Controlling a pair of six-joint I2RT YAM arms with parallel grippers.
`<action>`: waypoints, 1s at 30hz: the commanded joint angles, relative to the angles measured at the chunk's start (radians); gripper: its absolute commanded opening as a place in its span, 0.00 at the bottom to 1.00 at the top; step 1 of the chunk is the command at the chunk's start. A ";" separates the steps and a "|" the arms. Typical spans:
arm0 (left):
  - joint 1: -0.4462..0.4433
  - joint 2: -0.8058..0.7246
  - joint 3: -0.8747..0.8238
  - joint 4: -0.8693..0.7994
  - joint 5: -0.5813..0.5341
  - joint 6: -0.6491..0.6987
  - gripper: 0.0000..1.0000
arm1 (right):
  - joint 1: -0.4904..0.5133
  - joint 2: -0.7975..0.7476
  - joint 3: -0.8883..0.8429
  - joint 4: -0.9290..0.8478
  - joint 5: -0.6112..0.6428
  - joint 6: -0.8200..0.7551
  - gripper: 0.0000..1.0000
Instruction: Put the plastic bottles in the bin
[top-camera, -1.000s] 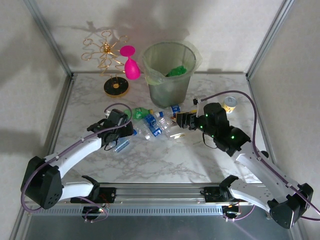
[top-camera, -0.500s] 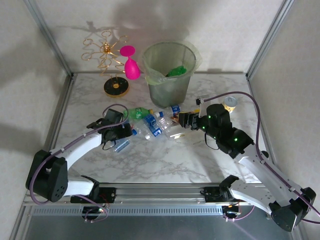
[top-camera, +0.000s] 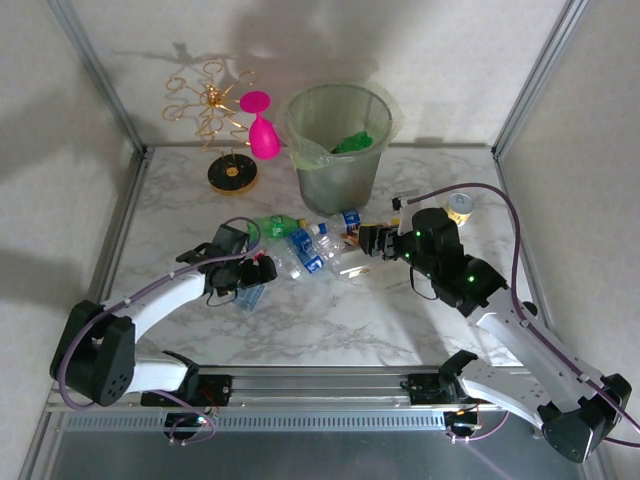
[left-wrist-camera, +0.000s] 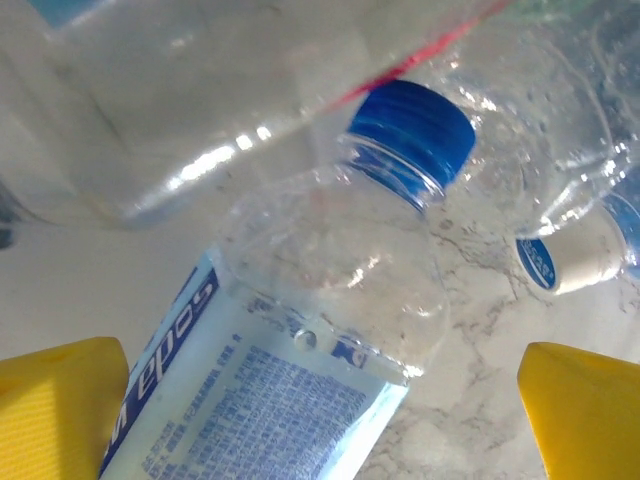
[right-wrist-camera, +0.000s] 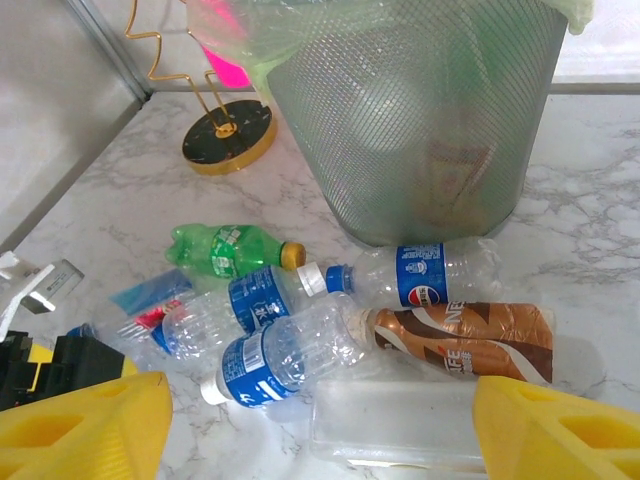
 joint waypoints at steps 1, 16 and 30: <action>-0.058 -0.010 -0.004 -0.057 -0.054 -0.036 1.00 | 0.008 0.003 -0.010 0.024 0.004 -0.008 0.79; -0.204 0.137 0.084 -0.145 -0.312 -0.098 0.67 | 0.008 0.023 0.000 0.011 -0.012 -0.013 0.79; -0.210 0.031 0.131 -0.217 -0.259 -0.123 0.50 | 0.008 0.007 0.023 -0.001 -0.009 -0.017 0.79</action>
